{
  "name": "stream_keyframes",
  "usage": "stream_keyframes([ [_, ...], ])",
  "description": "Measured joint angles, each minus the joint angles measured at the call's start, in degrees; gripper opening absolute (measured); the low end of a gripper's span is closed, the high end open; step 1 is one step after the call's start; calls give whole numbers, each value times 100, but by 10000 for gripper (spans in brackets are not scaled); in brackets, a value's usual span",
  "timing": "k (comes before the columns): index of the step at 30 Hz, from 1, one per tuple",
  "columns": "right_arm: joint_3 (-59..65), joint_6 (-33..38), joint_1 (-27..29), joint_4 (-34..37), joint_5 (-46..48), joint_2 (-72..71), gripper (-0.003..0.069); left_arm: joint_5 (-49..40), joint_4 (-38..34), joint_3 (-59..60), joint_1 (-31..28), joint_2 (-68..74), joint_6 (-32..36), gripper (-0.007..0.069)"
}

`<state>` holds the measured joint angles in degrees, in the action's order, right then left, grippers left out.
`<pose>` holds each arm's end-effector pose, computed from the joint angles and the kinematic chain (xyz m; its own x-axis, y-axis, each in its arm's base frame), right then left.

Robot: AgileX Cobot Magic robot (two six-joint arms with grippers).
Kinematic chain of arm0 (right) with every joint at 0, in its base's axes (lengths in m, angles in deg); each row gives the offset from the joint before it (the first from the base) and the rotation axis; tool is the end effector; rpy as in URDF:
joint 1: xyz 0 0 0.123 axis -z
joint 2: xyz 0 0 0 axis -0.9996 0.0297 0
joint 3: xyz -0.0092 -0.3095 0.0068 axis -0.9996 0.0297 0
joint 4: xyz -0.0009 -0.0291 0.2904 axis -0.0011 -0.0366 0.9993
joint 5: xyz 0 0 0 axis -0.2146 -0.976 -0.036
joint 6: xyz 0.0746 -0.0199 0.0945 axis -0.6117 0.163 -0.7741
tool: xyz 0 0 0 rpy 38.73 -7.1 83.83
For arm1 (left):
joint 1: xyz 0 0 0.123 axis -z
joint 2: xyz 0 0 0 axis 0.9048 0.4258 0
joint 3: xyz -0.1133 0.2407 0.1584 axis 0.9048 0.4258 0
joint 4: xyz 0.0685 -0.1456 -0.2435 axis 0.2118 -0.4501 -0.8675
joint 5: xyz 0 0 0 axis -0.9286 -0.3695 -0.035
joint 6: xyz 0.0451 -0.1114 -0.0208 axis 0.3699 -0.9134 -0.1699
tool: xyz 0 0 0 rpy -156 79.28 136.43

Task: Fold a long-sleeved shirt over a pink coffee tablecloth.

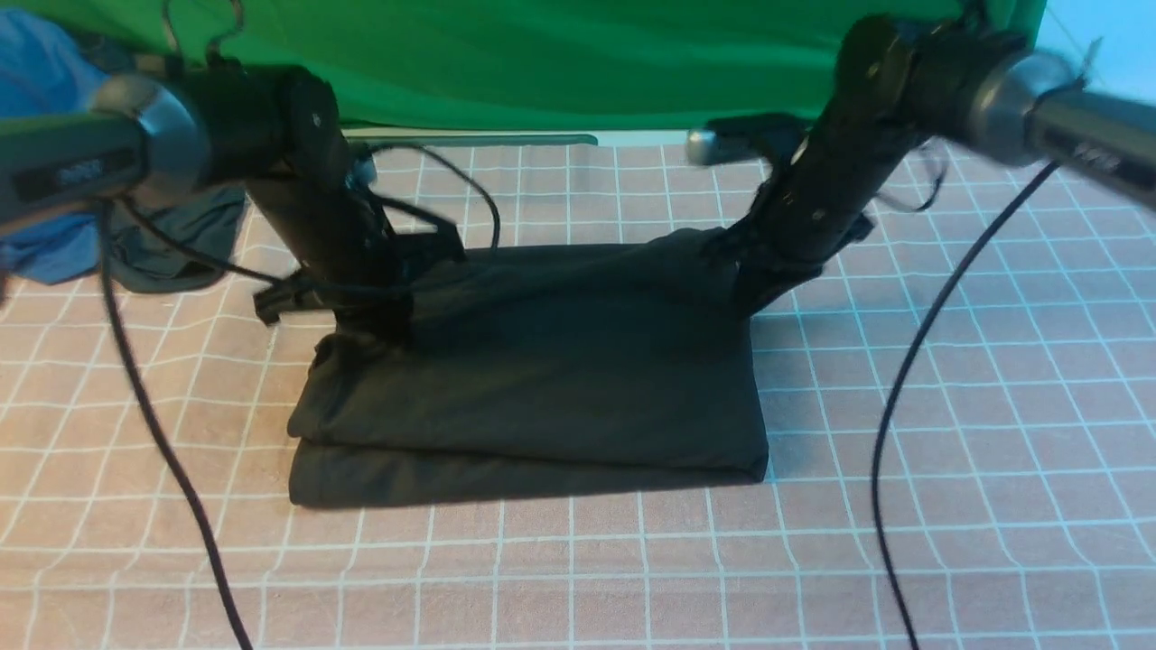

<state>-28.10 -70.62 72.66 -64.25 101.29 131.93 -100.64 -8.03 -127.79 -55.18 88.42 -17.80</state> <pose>0.5075 0.1713 0.1939 -0.8956 -0.3263 -0.3023 -0.3940 0.8974 0.1986 0.4619 -0.0849 0.1920 -0.9147 -0.3016 -0.2689 -0.2558 0.9474 -0.1923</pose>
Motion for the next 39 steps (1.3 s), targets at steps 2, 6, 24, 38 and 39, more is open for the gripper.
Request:
stream_keyframes([
  [2,0,66,132,-34,259,-497,35,-91,42,0,0,-471,82,13],
  [6,0,75,425,-65,438,-1880,35,-182,88,0,0,-1912,202,13],
  [24,3411,53,554,-410,-2218,-7784,35,-112,66,2729,0,-7696,283,13],
  [38,5151,-100,554,-430,-3436,-7812,35,96,2,4313,0,-8939,-116,13],
  [39,5151,-66,554,-430,-3504,-7752,35,140,2,4313,0,-8939,-116,13],
])
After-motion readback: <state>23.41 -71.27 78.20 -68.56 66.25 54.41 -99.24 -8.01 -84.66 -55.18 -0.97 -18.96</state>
